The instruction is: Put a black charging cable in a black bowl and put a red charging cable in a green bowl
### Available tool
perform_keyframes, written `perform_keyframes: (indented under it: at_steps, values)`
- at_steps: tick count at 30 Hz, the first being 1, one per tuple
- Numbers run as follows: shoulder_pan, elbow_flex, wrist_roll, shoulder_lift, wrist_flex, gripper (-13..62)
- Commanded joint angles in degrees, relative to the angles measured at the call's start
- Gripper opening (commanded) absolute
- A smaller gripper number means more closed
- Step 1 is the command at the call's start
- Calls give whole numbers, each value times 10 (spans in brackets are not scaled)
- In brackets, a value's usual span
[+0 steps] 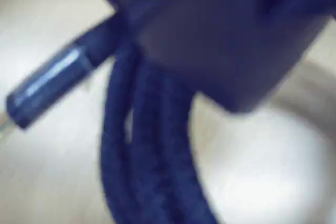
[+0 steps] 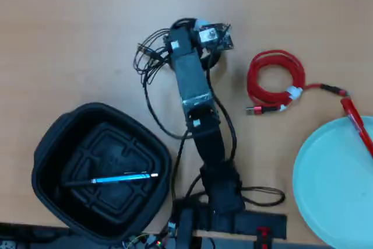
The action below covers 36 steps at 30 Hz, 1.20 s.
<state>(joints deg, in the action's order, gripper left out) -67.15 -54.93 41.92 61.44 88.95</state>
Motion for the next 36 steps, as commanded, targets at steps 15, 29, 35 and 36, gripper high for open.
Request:
perform_keyframes:
  at_steps: [15, 29, 35, 36]
  values:
    - [153, 25, -87, 367, 25, -71]
    - [466, 20, -93, 388, 30, -71]
    - [592, -25, -90, 385, 25, -71]
    - [610, -30, -90, 384, 25, -70]
